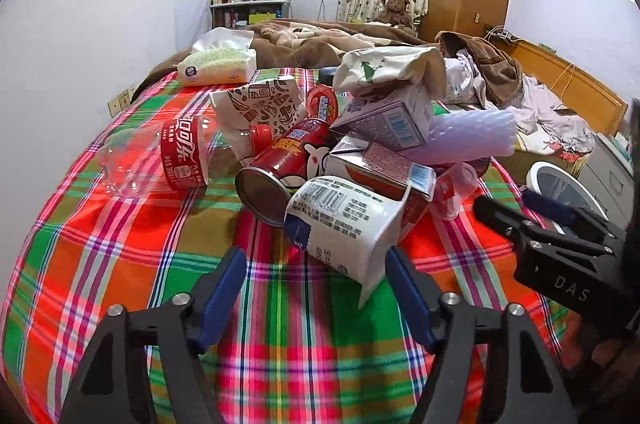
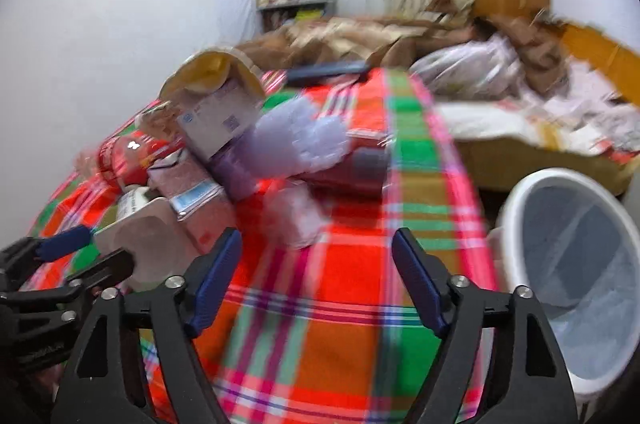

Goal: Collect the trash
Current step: 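Grasp the clear plastic cup with the right tool while the left tool grasps the white yogurt cup, then carry the clear cup and white yogurt cup over the white trash bin, then open the right tool over the bin while the left tool releases the yogurt cup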

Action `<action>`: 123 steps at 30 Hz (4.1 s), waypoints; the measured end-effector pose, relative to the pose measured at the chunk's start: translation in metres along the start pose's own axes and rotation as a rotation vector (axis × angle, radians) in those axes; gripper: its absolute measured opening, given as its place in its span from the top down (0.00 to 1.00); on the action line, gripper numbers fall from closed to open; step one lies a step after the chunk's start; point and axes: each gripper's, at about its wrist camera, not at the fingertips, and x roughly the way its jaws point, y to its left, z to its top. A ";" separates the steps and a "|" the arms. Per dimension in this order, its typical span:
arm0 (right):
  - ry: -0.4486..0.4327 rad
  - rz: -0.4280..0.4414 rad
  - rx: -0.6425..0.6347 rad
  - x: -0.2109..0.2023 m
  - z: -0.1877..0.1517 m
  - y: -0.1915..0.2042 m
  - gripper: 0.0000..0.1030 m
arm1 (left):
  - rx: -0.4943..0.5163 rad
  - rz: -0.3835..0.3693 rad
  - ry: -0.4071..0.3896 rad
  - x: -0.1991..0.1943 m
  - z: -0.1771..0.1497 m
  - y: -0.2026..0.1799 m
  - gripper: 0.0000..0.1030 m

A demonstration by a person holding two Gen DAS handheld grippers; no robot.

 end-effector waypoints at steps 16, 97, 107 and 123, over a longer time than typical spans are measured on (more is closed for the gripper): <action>0.060 -0.043 -0.026 0.015 0.014 0.013 0.71 | -0.097 -0.055 0.052 0.025 0.009 0.030 0.70; -0.210 -0.140 0.185 -0.099 0.011 -0.108 0.71 | 0.204 -0.275 -0.126 -0.040 0.042 -0.148 0.90; -0.128 -0.211 0.243 -0.082 0.003 -0.161 0.71 | 0.286 -0.369 -0.061 -0.003 0.049 -0.222 0.90; 0.019 -0.333 0.251 -0.059 -0.014 -0.205 0.70 | 0.331 -0.404 0.066 0.058 0.047 -0.276 0.59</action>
